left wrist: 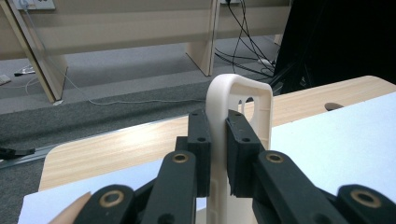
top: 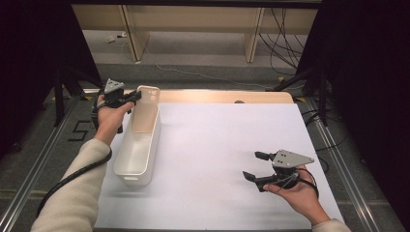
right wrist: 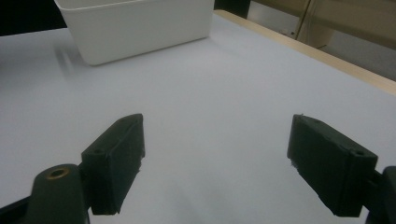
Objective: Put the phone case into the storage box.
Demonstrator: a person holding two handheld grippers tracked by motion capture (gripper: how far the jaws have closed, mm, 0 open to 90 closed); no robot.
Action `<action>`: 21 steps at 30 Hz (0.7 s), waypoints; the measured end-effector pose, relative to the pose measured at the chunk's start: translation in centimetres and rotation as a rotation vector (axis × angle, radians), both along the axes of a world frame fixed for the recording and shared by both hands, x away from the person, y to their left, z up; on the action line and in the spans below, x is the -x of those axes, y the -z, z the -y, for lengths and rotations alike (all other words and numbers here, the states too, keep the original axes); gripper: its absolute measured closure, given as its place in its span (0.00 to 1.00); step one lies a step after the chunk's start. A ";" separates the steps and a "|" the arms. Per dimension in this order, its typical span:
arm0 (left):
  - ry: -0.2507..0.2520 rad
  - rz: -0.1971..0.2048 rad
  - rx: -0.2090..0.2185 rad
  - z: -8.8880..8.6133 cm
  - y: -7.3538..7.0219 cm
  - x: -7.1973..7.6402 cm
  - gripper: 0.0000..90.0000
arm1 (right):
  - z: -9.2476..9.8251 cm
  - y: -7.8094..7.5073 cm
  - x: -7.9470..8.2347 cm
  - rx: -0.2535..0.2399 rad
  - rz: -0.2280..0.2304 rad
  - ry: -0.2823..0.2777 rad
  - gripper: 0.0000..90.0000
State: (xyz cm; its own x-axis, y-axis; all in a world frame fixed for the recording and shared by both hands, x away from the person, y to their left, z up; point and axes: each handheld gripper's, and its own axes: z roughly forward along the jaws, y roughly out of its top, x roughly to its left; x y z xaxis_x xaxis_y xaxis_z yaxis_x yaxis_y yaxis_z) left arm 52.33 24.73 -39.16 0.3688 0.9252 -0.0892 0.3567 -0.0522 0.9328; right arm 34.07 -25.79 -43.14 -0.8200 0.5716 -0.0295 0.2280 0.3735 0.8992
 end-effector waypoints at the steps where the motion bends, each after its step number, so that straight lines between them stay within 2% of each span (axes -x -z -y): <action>1: 0.000 0.000 0.000 0.0 0.0 0.0 0.91 | 0.0 0.0 0.0 0.000 -0.001 0.000 0.22; 21: -0.007 -0.018 0.008 -0.2 0.5 -0.1 0.90 | -0.1 0.1 0.0 0.005 -0.002 -0.004 0.22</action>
State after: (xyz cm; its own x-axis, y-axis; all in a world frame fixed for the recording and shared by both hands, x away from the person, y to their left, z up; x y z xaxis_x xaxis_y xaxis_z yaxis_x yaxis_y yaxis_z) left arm 52.46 24.90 -39.69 0.3604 0.9271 -0.1030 0.3737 -0.0423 0.9266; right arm 34.06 -25.72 -43.21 -0.8225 0.5680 -0.0302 0.2286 0.3787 0.8968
